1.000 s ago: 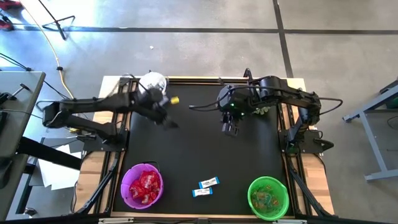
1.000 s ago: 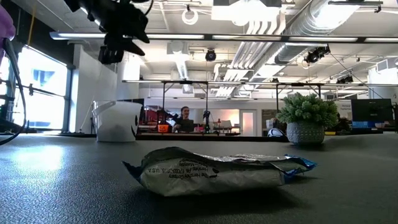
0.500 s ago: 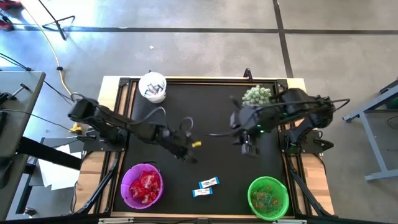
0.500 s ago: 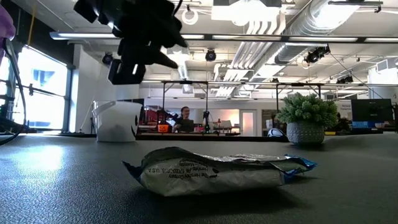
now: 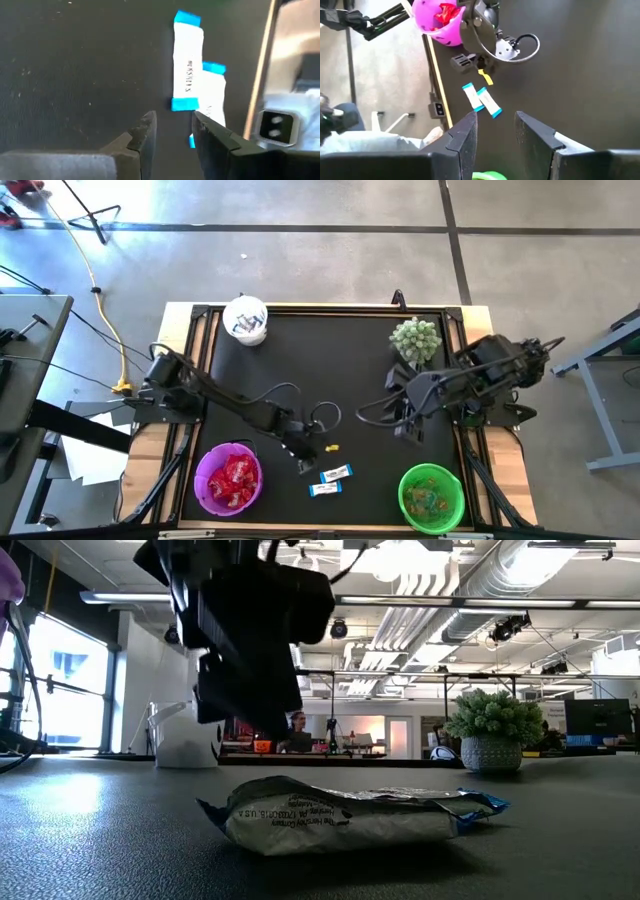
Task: Sort candy
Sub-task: Put the white chocolate into the white bucket
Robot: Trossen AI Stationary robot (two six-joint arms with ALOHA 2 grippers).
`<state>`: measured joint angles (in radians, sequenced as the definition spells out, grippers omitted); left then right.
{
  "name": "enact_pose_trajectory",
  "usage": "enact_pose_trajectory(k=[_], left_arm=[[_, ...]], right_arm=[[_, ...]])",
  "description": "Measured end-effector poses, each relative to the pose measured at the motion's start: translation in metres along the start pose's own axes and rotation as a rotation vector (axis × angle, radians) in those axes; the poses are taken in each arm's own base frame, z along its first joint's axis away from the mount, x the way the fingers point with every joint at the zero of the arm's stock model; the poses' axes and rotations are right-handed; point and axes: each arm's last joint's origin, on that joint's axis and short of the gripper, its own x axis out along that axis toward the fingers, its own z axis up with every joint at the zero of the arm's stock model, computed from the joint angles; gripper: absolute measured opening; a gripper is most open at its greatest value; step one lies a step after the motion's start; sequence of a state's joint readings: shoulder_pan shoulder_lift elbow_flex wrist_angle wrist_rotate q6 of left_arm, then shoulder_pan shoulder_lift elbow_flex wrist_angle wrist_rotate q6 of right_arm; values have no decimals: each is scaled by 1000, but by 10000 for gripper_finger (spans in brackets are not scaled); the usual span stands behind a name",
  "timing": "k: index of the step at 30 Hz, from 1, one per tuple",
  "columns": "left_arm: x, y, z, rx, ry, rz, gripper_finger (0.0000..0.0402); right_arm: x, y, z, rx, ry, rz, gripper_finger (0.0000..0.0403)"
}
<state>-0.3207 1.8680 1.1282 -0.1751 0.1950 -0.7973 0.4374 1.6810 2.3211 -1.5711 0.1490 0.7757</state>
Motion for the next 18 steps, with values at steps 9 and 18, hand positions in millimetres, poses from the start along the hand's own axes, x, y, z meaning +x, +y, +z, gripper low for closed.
enact_pose_trajectory(k=[9,18], left_arm=[[13,-20,15,291,-83,48,110],[6,-37,24,425,-203,112,110]], right_arm=[[0,9,-8,27,11,11,125],[2,9,-7,21,8,4,125]])
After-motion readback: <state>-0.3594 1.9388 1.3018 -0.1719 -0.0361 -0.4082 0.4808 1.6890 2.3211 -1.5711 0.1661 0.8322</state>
